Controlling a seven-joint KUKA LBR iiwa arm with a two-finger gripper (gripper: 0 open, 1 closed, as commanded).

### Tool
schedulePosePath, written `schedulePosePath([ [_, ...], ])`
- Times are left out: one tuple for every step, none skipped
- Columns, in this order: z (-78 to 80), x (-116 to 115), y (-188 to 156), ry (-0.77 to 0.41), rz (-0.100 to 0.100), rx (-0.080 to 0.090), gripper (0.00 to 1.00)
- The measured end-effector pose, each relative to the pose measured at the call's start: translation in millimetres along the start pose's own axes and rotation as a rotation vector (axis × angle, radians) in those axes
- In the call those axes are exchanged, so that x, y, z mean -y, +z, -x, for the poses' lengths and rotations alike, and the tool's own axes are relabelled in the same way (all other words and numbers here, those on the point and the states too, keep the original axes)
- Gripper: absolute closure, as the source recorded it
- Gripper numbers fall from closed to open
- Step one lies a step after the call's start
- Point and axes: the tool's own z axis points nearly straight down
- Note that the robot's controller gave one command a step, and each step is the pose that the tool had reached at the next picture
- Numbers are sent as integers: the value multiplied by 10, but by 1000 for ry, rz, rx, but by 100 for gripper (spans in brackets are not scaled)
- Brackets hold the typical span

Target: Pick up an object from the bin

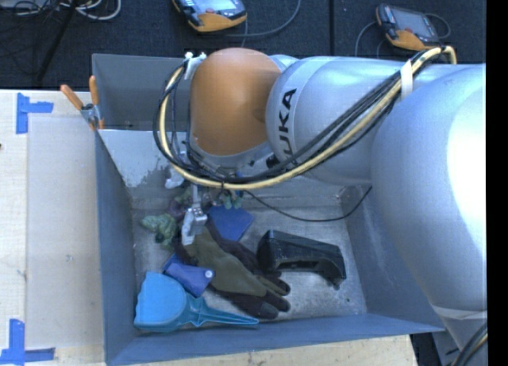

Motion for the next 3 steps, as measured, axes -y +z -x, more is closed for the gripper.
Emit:
schedulePosePath([
  [5,-19,63,-101,2,3,0],
  [-506,164,500,155,3,4,0],
  [-540,447,687,106,23,27,100],
])
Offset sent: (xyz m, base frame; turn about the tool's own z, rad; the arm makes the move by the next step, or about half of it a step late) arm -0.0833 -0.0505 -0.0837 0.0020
